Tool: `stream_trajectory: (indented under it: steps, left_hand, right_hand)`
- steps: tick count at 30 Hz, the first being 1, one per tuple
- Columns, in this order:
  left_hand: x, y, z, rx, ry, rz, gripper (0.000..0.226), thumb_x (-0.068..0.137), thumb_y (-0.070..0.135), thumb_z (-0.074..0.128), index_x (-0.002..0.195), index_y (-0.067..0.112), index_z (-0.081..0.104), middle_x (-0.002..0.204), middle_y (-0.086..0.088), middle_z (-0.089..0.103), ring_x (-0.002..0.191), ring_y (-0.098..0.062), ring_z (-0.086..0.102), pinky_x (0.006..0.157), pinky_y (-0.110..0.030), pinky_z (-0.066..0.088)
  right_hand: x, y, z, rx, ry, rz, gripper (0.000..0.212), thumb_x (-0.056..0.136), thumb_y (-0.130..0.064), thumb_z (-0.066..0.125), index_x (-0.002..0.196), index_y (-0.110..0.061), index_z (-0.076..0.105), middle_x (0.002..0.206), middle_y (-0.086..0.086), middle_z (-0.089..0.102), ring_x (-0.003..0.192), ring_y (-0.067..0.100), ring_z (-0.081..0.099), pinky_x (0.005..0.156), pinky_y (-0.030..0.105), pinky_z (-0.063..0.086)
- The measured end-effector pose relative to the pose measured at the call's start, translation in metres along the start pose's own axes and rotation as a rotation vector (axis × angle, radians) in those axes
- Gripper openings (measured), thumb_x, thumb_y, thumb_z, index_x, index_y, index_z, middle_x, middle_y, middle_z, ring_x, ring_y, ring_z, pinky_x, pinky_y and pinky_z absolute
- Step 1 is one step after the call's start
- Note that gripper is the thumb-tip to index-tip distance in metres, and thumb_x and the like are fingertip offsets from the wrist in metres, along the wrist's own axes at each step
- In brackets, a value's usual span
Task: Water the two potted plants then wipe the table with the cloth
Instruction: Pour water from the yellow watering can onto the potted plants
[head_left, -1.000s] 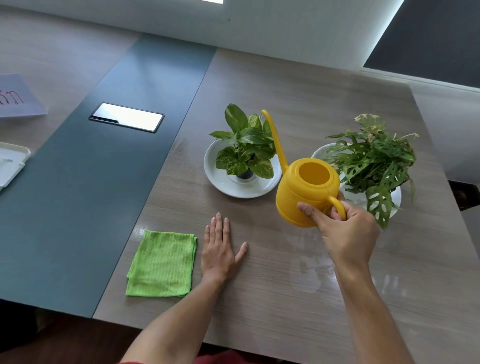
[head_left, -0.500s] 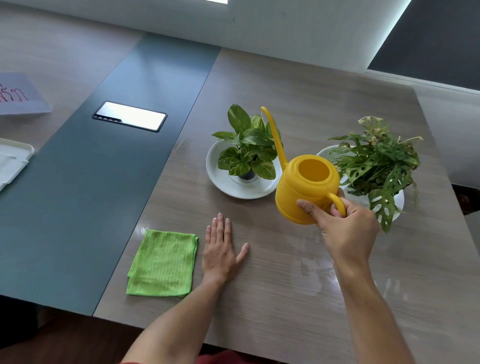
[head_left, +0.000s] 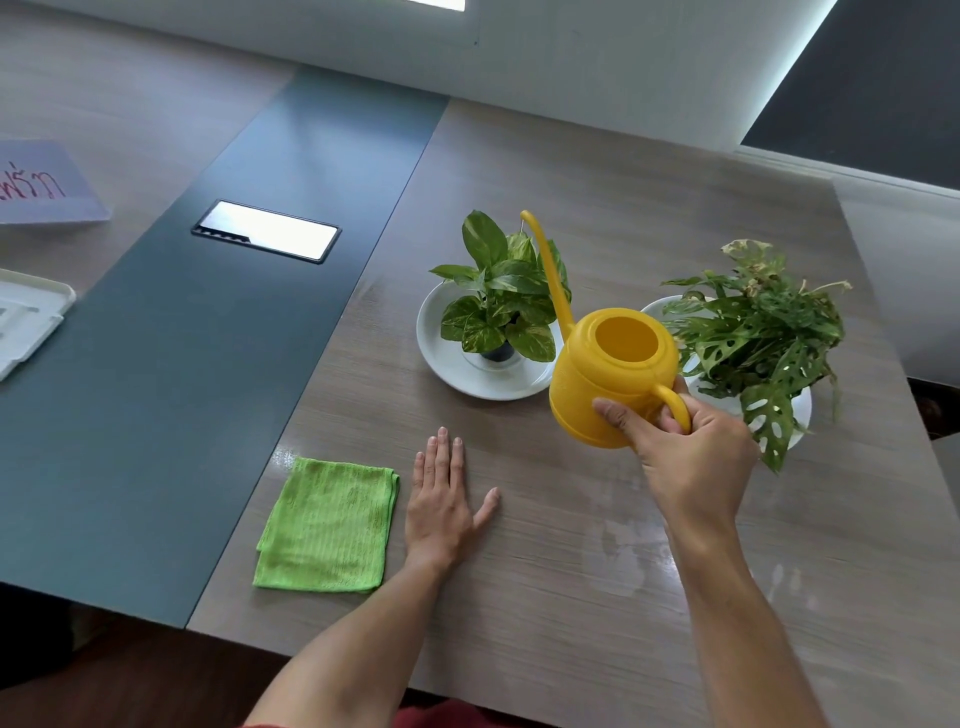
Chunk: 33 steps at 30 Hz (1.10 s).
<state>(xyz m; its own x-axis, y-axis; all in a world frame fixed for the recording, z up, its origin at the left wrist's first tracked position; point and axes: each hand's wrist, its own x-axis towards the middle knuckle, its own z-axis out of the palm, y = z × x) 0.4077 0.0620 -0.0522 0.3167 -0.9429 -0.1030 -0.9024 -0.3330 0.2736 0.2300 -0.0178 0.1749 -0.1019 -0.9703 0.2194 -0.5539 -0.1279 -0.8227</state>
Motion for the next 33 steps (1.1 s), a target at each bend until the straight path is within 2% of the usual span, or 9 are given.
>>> stream_trajectory:
  steps: [1, 3, 5, 7, 15, 23, 27, 33]
  left_hand:
    - [0.0000, -0.0001, -0.0001, 0.003, -0.002, -0.001, 0.090, 0.093, 0.068, 0.024, 0.158, 0.007, 0.010, 0.166, -0.014, -0.002, 0.154, -0.028, -0.002, 0.125, -0.040, -0.005]
    - [0.0000, 0.0000, -0.0004, 0.001, -0.008, -0.004, 0.090, 0.093, 0.068, 0.024, 0.159, 0.007, 0.008, 0.166, -0.013, -0.003, 0.154, -0.028, -0.003, 0.125, -0.040, -0.007]
    - [0.0005, 0.0000, -0.0008, 0.002, -0.009, -0.003, 0.091, 0.093, 0.068, 0.024, 0.158, 0.007, 0.008, 0.166, -0.014, -0.004, 0.154, -0.029, -0.003, 0.125, -0.040, -0.007]
    - [0.0009, 0.0004, -0.0010, 0.001, -0.013, -0.005, 0.091, 0.093, 0.068, 0.024, 0.158, 0.007, 0.008, 0.166, -0.014, -0.004, 0.154, -0.029, -0.003, 0.125, -0.040, -0.007]
    - [0.0004, 0.0003, -0.0003, -0.010, -0.016, -0.007, 0.090, 0.094, 0.068, 0.024, 0.159, 0.008, 0.005, 0.167, -0.012, -0.008, 0.154, -0.027, -0.007, 0.125, -0.039, -0.008]
    - [0.0003, 0.0003, 0.0002, -0.006, -0.012, -0.010, 0.090, 0.094, 0.068, 0.025, 0.159, 0.008, 0.006, 0.167, -0.012, -0.007, 0.154, -0.026, -0.007, 0.125, -0.038, -0.009]
    - [-0.0003, 0.0006, 0.0009, -0.003, 0.004, -0.010, 0.090, 0.094, 0.067, 0.027, 0.159, 0.007, 0.009, 0.167, -0.014, -0.002, 0.155, -0.027, -0.002, 0.126, -0.040, -0.002]
    - [-0.0001, -0.0003, 0.0023, 0.012, -0.010, -0.011, 0.090, 0.095, 0.068, 0.024, 0.159, 0.008, 0.005, 0.167, -0.012, -0.007, 0.154, -0.026, -0.007, 0.125, -0.038, -0.008]
  right_hand:
    - [-0.0003, -0.0005, 0.0001, -0.006, 0.000, -0.001, 0.054, 0.055, -0.055, 0.085, 0.048, -0.021, 0.044, 0.056, 0.011, 0.062, 0.078, 0.030, 0.070, 0.059, 0.043, 0.058]
    - [-0.0003, -0.0019, 0.0001, -0.021, 0.001, -0.007, 0.056, 0.056, -0.054, 0.086, 0.048, -0.020, 0.043, 0.049, 0.004, 0.056, 0.057, 0.019, 0.064, 0.051, 0.037, 0.052]
    - [0.0001, -0.0029, 0.0008, -0.032, 0.003, -0.023, 0.056, 0.056, -0.056, 0.085, 0.048, -0.022, 0.041, 0.045, -0.007, 0.045, 0.042, 0.008, 0.043, 0.046, 0.027, 0.041]
    - [0.0002, -0.0018, 0.0015, -0.030, -0.003, -0.025, 0.057, 0.057, -0.052, 0.088, 0.048, -0.022, 0.040, 0.045, -0.009, 0.041, 0.044, 0.007, 0.035, 0.047, 0.026, 0.039]
    - [0.0001, -0.0022, 0.0027, -0.019, -0.017, -0.036, 0.055, 0.058, -0.050, 0.089, 0.048, -0.024, 0.041, 0.045, -0.011, 0.043, 0.045, 0.006, 0.038, 0.049, 0.023, 0.039]
    - [-0.0011, -0.0047, 0.0025, -0.022, -0.018, -0.048, 0.059, 0.055, -0.060, 0.082, 0.047, -0.021, 0.038, 0.043, -0.010, 0.039, 0.044, 0.009, 0.036, 0.046, 0.026, 0.039]
    - [-0.0007, -0.0056, 0.0029, -0.039, -0.019, -0.026, 0.068, 0.054, -0.062, 0.080, 0.051, -0.003, 0.045, 0.050, 0.014, 0.053, 0.049, 0.017, 0.043, 0.051, 0.040, 0.050]
    - [-0.0017, -0.0066, 0.0006, -0.056, -0.026, -0.039, 0.070, 0.054, -0.063, 0.080, 0.053, -0.001, 0.048, 0.053, 0.017, 0.058, 0.047, 0.018, 0.044, 0.049, 0.032, 0.047]
